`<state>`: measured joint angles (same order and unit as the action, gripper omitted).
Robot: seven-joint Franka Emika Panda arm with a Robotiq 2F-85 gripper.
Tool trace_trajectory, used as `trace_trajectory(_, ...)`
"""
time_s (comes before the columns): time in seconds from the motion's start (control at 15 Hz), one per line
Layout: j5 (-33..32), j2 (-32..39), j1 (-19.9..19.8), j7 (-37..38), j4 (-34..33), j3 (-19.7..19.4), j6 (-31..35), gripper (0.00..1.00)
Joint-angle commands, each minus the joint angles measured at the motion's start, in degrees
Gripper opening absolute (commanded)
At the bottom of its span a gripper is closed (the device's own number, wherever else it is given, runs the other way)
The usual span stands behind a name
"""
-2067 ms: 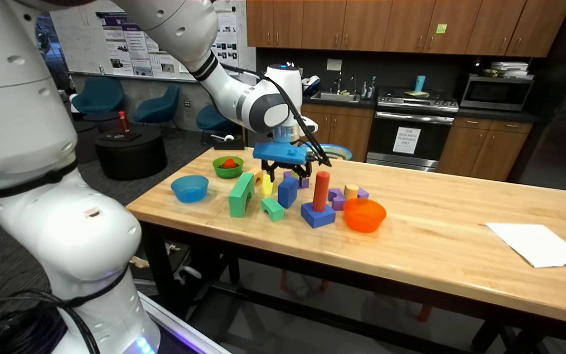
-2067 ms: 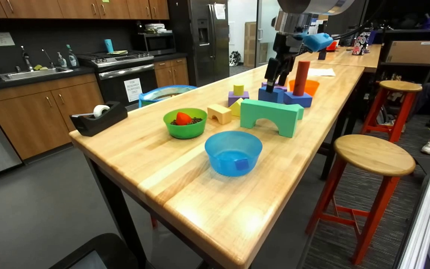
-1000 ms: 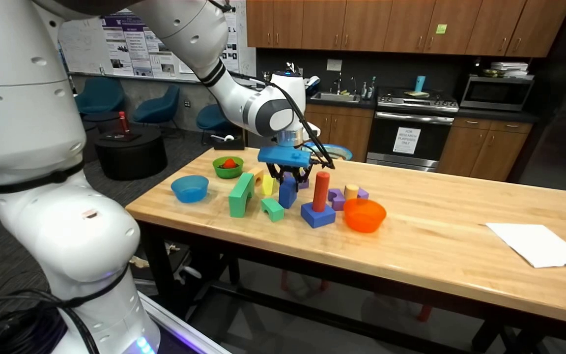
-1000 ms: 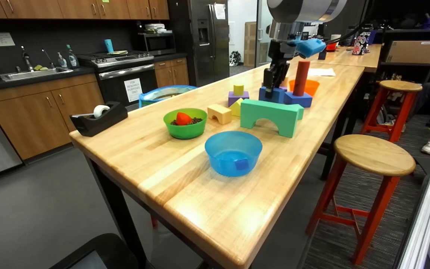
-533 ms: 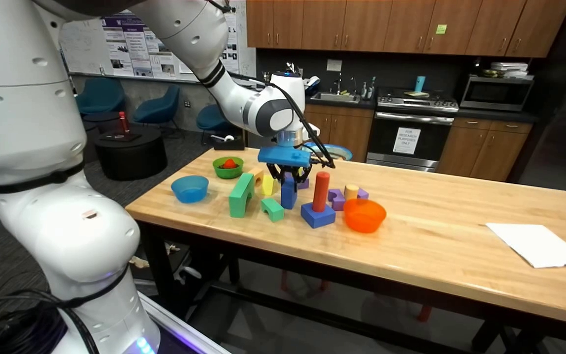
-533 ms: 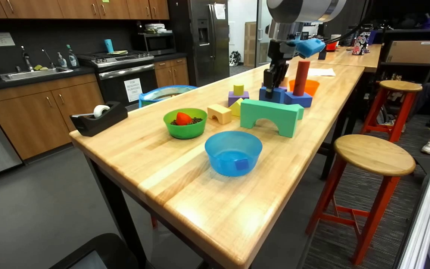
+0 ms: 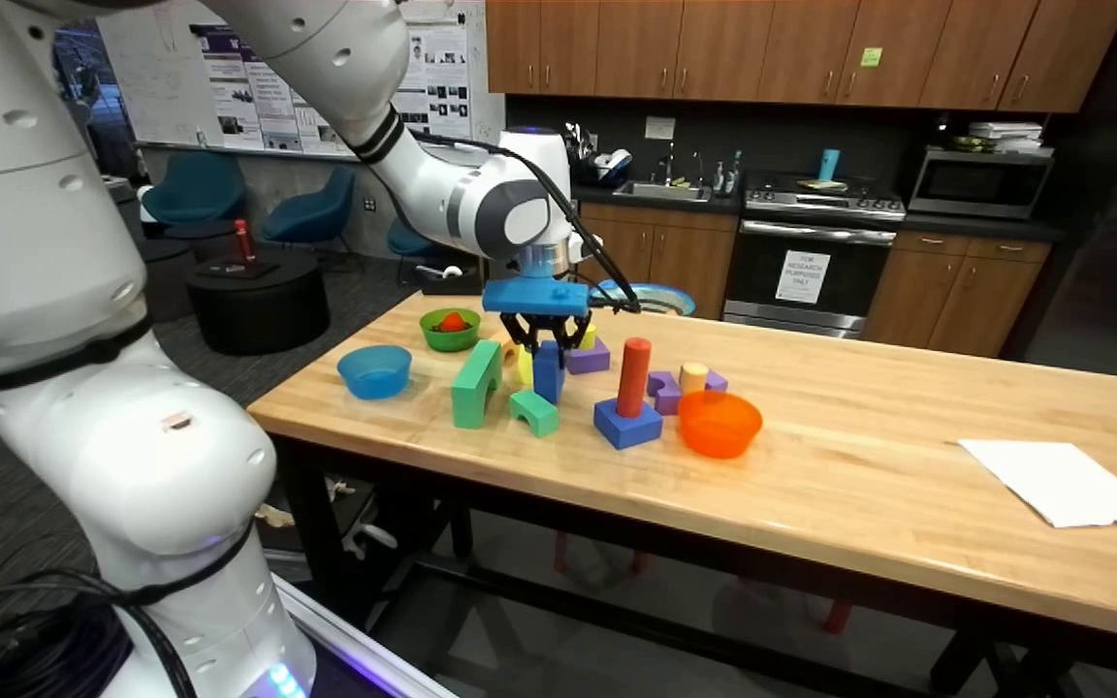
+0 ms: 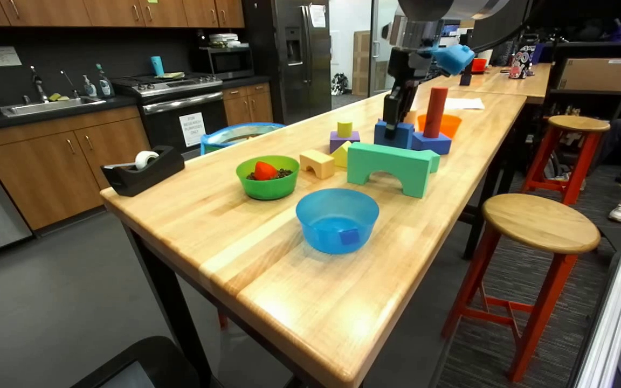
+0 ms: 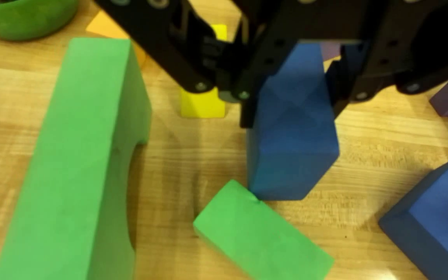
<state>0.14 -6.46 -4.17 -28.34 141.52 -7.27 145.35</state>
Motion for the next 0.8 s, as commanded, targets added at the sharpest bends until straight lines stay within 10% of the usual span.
trace_trajectory(0.0, -5.7, -10.3, 0.0, 3.3, 6.9, 1.2, 0.4, 0.16)
trace_trajectory(0.73, -10.6, -27.1, 3.4, 8.3, 15.2, 5.0, -2.7, 0.16)
